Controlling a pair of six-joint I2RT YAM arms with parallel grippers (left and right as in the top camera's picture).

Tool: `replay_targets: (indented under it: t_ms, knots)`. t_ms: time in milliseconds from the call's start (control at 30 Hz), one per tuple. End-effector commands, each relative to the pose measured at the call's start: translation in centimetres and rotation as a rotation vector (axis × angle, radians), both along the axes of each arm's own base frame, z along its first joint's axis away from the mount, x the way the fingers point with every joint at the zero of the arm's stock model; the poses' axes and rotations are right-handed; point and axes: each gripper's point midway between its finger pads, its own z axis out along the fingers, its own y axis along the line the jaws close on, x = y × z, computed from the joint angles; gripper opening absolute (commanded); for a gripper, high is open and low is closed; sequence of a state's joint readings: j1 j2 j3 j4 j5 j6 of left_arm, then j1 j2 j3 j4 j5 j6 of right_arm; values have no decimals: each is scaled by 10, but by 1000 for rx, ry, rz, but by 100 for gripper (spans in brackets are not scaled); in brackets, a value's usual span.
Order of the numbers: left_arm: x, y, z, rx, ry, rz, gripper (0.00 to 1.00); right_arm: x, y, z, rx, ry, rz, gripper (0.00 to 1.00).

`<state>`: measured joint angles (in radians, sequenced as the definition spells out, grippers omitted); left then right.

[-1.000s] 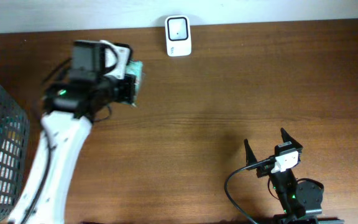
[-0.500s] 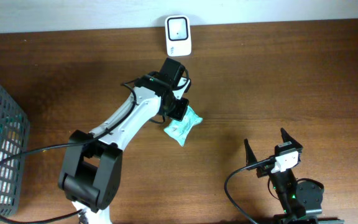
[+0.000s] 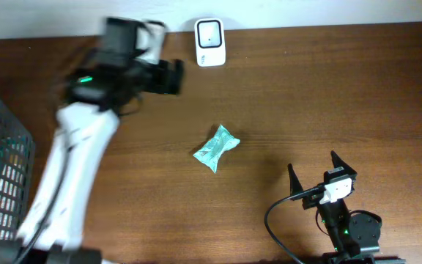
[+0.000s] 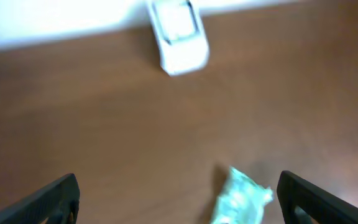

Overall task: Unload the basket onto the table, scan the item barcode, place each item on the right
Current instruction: 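Carry the mint-green packet to the table centre and release it, then reach the left gripper into the basket and grasp the orange packet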

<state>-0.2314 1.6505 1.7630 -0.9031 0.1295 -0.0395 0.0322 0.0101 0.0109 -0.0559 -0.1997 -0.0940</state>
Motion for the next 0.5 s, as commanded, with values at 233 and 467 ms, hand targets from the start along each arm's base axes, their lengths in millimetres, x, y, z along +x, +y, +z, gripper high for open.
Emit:
replay_targets:
  t_ms: [233,467]
  knots:
    - [-109,308,151,39,-363,822,99,0,-1,-2,-3,3,-4,98]
    - [-150,421,28,-47,-42,1195,100,0,-1,-2,-3,3,-4,98]
